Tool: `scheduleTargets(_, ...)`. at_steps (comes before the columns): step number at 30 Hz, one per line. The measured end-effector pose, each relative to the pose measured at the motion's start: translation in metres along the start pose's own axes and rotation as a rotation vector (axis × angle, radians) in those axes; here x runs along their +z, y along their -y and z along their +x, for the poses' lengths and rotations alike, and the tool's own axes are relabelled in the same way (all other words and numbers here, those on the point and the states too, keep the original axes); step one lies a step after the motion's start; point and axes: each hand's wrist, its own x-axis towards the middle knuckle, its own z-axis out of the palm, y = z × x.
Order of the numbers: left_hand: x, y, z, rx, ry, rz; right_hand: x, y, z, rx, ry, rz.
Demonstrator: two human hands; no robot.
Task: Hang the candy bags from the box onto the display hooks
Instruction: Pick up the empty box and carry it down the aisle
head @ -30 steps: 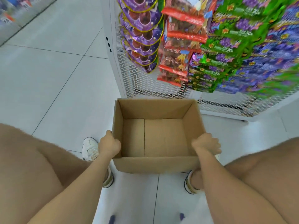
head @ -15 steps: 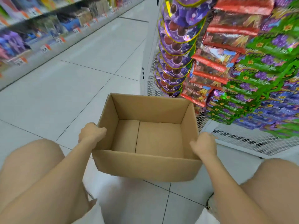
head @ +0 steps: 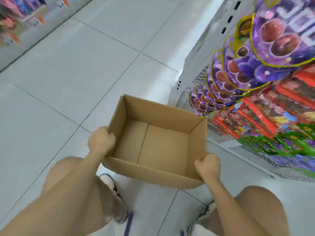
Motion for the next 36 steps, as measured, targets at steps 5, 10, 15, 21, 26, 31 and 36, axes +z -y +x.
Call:
scheduleTargets(5, -0.129, 0.037, -0.009, -0.044, 0.026, 0.105, -0.035, 0.076, -0.098, 0.009, 0.131, -0.052)
scheduleTargets(10, -0.249, 0.079, -0.039, -0.129, 0.069, 0.128, -0.077, 0.153, -0.184, 0.039, 0.275, -0.170)
scheduleTargets(15, -0.342, 0.087, -0.051, -0.170, 0.135, 0.170, -0.125, 0.224, -0.238, 0.045, 0.303, -0.255)
scheduleTargets(21, -0.434, 0.047, -0.023, -0.158, 0.065, 0.064, -0.195, 0.320, -0.258, -0.064, 0.141, -0.192)
scheduleTargets(26, -0.488, -0.028, 0.019, -0.055, 0.029, 0.000, -0.256, 0.386, -0.238, -0.104, 0.018, -0.151)
scheduleTargets(31, -0.522, -0.122, 0.084, 0.034, 0.026, 0.002, -0.295, 0.442, -0.183, -0.075, -0.072, -0.072)
scheduleTargets(36, -0.558, -0.219, 0.171, 0.099, -0.016, 0.019, -0.329, 0.521, -0.105, -0.057, -0.070, 0.014)
